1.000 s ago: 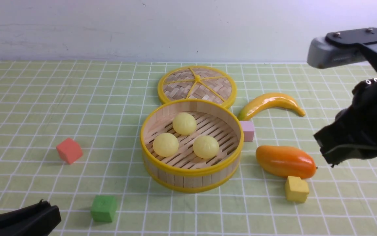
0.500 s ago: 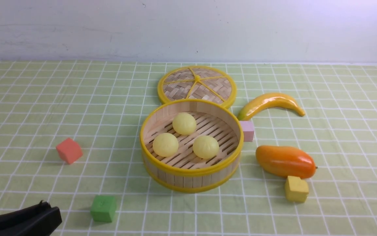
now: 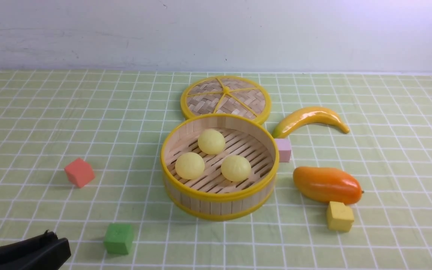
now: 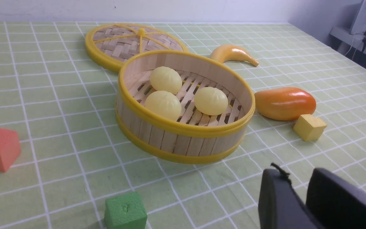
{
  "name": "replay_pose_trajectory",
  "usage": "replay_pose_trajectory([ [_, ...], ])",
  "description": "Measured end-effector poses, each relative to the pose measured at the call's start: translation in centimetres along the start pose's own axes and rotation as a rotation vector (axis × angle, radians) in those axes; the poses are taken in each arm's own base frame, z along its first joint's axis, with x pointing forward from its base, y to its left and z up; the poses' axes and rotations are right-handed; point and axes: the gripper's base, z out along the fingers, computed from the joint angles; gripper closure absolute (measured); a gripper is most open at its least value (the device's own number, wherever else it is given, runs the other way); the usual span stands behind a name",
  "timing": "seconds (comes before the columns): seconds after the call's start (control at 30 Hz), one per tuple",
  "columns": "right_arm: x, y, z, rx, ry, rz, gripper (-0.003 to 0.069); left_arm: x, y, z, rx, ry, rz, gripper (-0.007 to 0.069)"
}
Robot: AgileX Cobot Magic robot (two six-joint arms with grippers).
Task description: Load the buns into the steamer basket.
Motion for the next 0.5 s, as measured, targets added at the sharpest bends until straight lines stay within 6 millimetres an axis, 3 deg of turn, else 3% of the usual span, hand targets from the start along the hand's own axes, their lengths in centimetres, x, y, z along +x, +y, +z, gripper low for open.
replay_pose_trajectory([
  [0.5, 0.0, 0.0, 0.0, 0.0, 0.0, 0.001, 0.0669, 0.0, 0.0, 0.0, 0.0, 0.0, 0.0, 0.0477],
])
